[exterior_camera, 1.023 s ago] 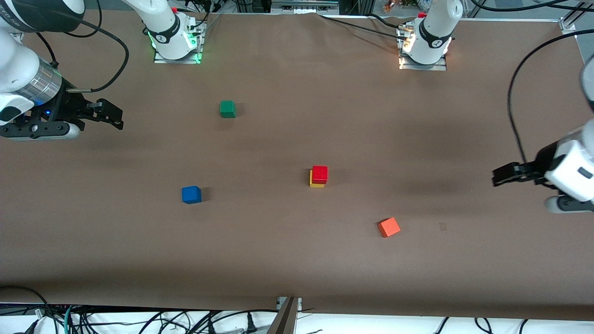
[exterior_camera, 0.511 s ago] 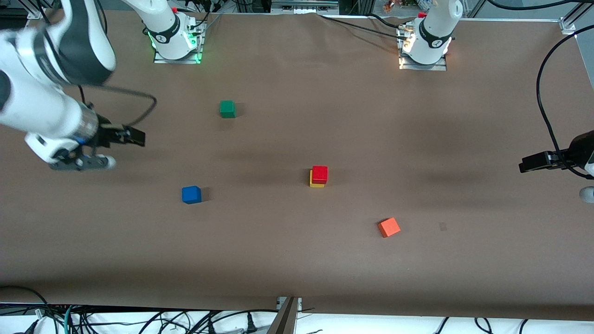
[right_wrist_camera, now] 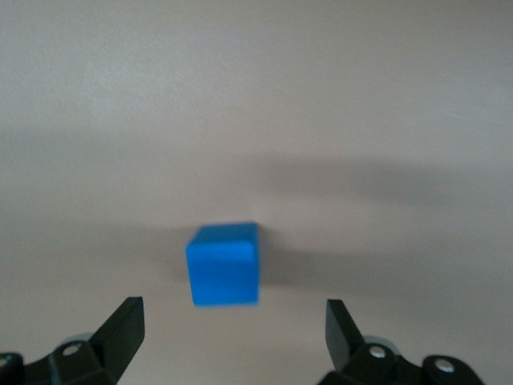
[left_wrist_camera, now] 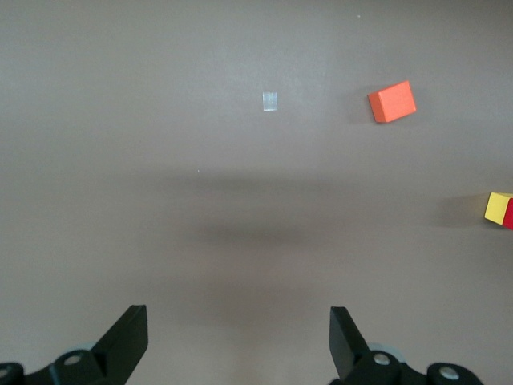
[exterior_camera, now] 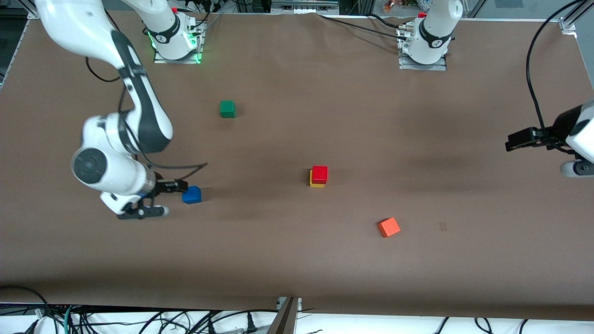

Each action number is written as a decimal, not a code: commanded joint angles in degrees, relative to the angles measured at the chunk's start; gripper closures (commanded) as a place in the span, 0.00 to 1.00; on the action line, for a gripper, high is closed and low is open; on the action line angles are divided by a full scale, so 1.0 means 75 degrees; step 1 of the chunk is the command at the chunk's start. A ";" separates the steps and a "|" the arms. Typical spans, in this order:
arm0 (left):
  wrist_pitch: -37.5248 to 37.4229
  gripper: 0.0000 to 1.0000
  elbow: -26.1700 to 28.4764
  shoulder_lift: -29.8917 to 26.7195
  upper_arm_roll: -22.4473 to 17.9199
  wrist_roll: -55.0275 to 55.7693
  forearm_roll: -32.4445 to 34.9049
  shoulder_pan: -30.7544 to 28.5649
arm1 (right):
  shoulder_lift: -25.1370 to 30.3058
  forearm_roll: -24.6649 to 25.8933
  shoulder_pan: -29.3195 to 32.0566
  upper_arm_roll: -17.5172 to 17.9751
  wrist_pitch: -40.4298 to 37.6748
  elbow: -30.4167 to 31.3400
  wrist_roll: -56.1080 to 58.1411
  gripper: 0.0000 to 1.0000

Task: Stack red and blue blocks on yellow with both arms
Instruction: 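Close the right gripper on the blue cube and lift it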

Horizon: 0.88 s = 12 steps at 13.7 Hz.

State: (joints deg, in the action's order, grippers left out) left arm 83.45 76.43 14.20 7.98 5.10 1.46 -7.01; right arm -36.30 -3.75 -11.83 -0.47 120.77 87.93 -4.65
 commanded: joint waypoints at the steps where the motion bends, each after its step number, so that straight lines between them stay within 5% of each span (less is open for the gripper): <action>1: 0.0522 0.00 0.1316 -0.0873 -0.0020 0.0280 -0.0136 0.0009 | -0.0491 -0.0238 -0.0109 0.0062 0.0314 -0.0346 -0.0083 0.00; 9: 0.0487 0.00 0.1037 -0.0604 -0.0020 0.0222 -0.0042 0.0021 | -0.0692 -0.0308 -0.0134 0.0074 0.0574 0.0146 -0.0083 0.02; 12: 0.0499 0.00 0.0978 -0.0581 -0.0091 0.0199 -0.0089 -0.0049 | -0.0691 -0.0308 -0.0134 0.0074 0.0550 0.0322 -0.0083 0.19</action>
State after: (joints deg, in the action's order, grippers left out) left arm 86.82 84.12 10.18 7.62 6.52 1.40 -7.03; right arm -41.83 -5.16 -12.96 -0.24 124.79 89.23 -4.73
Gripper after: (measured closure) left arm 0.000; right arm 0.088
